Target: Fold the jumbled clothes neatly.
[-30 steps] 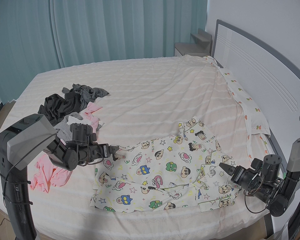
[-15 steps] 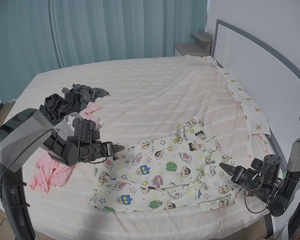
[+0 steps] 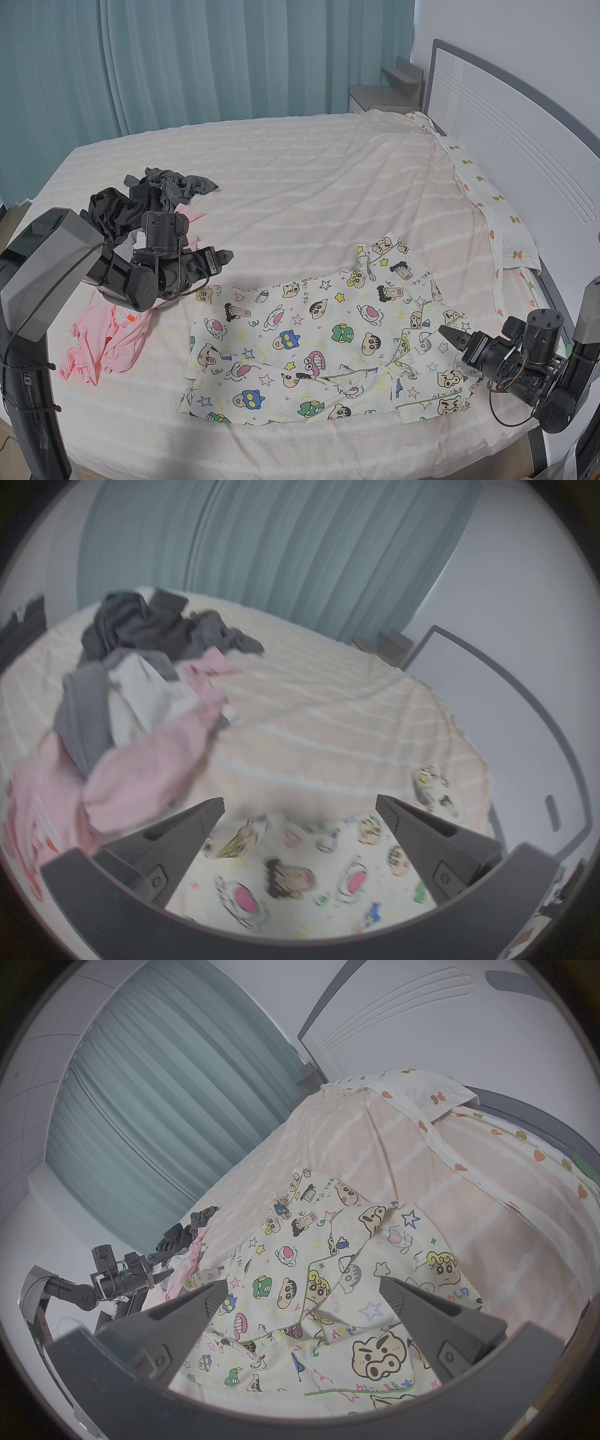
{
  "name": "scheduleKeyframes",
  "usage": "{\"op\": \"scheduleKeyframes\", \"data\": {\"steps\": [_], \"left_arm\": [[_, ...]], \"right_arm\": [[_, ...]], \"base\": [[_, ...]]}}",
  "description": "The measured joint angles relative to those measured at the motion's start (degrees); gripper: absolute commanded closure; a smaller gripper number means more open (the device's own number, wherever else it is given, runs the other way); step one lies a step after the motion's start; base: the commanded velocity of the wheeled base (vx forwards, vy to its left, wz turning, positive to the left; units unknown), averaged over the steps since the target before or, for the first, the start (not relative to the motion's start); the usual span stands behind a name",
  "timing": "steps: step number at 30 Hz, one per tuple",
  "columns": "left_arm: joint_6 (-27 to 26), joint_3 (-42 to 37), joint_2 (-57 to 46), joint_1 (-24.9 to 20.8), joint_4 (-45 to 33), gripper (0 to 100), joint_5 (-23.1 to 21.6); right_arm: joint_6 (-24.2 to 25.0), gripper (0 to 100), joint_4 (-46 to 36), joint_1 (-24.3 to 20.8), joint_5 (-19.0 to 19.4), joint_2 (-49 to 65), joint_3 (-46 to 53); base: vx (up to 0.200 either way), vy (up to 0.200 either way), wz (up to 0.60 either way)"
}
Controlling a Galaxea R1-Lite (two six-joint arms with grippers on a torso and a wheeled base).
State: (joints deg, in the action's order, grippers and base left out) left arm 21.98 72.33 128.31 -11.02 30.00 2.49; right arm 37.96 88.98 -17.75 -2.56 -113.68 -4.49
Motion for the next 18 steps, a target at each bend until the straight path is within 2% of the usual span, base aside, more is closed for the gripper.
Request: {"op": "scheduleKeyframes", "data": {"steps": [5, 11, 15, 18], "left_arm": [[2.1, -0.2, 0.7, 1.1, 0.0, 0, -0.4], [9.0, -7.1, -3.1, -0.2, -2.2, 0, -5.9], [18.2, -13.7, -8.5, -2.3, -4.5, 0, -9.6], [28.2, -18.9, -13.6, -4.9, -6.5, 0, -12.3]], "right_arm": [[0.1, 0, 0.0, 0.0, 0.0, 0.3, 0.0], [0.4, 0, 0.0, 0.0, 0.2, 0.7, 0.1], [0.5, 0, 0.0, 0.0, 0.3, 1.0, 0.2], [0.6, 0, 0.0, 0.0, 0.3, 1.2, 0.3]], "base": [[0.0, 0.0, 0.0], [0.0, 0.0, 0.0], [0.0, 0.0, 0.0], [0.0, 0.0, 0.0]]}}
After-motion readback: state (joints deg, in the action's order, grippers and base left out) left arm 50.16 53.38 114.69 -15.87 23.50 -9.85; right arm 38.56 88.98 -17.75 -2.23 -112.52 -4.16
